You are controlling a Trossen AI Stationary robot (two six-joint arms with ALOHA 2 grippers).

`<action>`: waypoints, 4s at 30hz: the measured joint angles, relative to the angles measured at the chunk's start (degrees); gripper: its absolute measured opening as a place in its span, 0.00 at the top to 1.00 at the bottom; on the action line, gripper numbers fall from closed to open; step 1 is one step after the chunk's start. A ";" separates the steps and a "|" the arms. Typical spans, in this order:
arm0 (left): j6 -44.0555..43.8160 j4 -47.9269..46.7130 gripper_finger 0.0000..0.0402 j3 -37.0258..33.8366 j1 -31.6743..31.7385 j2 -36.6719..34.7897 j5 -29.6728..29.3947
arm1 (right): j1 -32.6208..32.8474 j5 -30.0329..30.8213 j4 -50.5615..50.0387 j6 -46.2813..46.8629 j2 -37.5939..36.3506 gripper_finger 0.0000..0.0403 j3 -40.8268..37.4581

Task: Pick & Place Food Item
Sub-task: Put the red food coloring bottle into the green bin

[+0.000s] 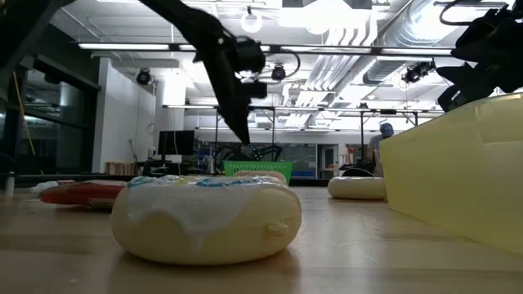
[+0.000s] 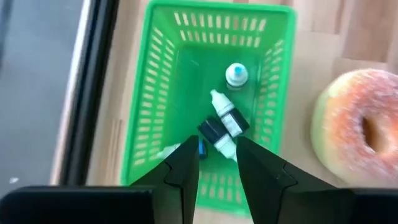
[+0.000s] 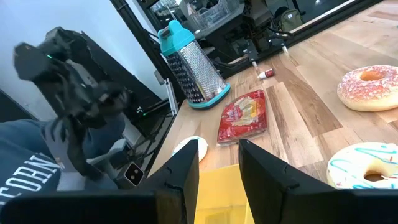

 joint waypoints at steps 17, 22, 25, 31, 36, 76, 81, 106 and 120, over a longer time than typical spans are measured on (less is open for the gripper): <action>-4.33 -15.89 0.74 0.04 -12.38 -8.34 -5.98 | 0.01 -0.01 0.00 -0.01 0.00 0.75 -0.01; -12.16 -20.84 0.74 -0.32 -15.92 -8.90 -6.35 | 0.00 0.00 0.00 0.00 0.00 0.75 -0.02; -17.65 -21.63 0.74 -2.18 -18.06 -9.88 -8.73 | 0.01 0.00 0.02 0.00 0.01 0.75 -0.02; -31.59 -20.53 0.74 -8.94 -22.26 -13.76 -12.26 | 0.00 -0.02 0.09 -0.01 0.02 0.75 -0.02; -46.06 -18.96 0.74 -14.69 -25.00 -16.39 -14.69 | 0.00 -0.02 0.09 -0.01 0.02 0.75 -0.02; -110.23 -32.14 0.74 -24.24 -46.90 -15.71 -13.68 | 0.00 -0.02 0.11 0.00 0.00 0.75 -0.02; -109.93 -32.06 0.74 -26.03 -46.88 -18.84 -13.41 | 0.02 -0.02 0.09 -0.01 0.00 0.75 -0.02; -107.99 -13.75 0.74 -46.05 -43.47 -32.89 -8.51 | 0.00 -0.02 0.02 0.00 0.01 0.75 -0.01; -108.00 -4.40 0.74 -52.27 -43.47 -32.87 -6.88 | 0.00 -0.02 0.02 0.00 0.00 0.75 -0.02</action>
